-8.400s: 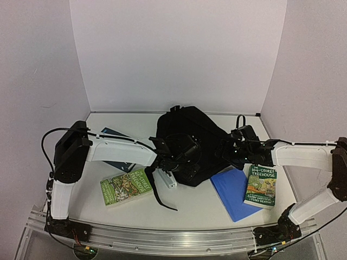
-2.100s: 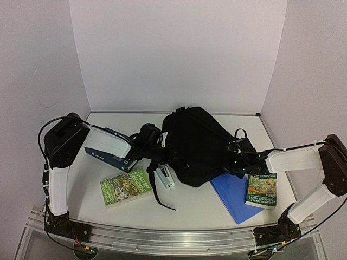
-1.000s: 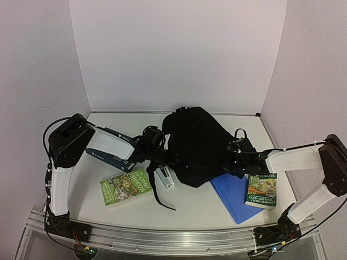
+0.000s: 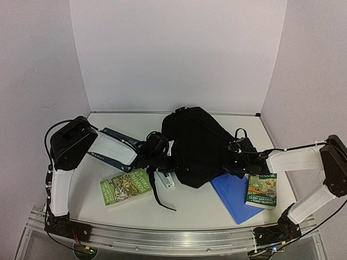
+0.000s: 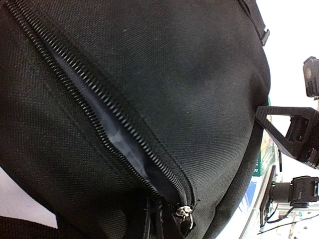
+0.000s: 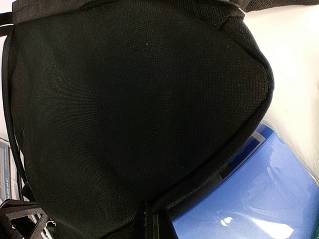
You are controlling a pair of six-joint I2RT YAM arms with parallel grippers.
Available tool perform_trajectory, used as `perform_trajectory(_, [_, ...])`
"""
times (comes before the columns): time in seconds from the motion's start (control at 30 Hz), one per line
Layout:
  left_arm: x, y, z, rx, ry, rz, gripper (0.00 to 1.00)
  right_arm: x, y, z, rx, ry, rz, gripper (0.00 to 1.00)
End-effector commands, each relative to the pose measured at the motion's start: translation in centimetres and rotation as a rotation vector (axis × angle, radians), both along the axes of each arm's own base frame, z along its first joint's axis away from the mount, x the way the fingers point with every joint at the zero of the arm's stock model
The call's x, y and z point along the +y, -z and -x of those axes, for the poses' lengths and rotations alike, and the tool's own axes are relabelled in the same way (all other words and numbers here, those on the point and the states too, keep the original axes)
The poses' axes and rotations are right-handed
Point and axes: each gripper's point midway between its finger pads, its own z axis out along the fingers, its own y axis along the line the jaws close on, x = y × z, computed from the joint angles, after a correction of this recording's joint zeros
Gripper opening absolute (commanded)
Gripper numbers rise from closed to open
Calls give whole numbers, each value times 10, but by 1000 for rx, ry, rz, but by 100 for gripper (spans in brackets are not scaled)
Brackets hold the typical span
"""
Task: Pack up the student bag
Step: Zip the student bag at the center of the board.
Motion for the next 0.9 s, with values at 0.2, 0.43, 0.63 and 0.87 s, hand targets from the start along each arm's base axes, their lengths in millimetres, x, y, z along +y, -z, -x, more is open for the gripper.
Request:
perform_trajectory(0.2, [-4, -41, 21, 21, 36, 134, 0, 1, -14, 0, -38, -7, -18, 0])
perform_trajectory(0.43, [2, -57, 28, 7, 39, 179, 0, -1, -16, -1, -46, -4, -15, 0])
perform_trajectory(0.63, [8, -60, 17, -38, -12, 158, 0, -3, -14, 0, -44, 2, -9, 0])
perform_trajectory(0.87, [21, -66, -16, -96, -138, 127, 0, -5, -15, 1, -48, 9, -10, 0])
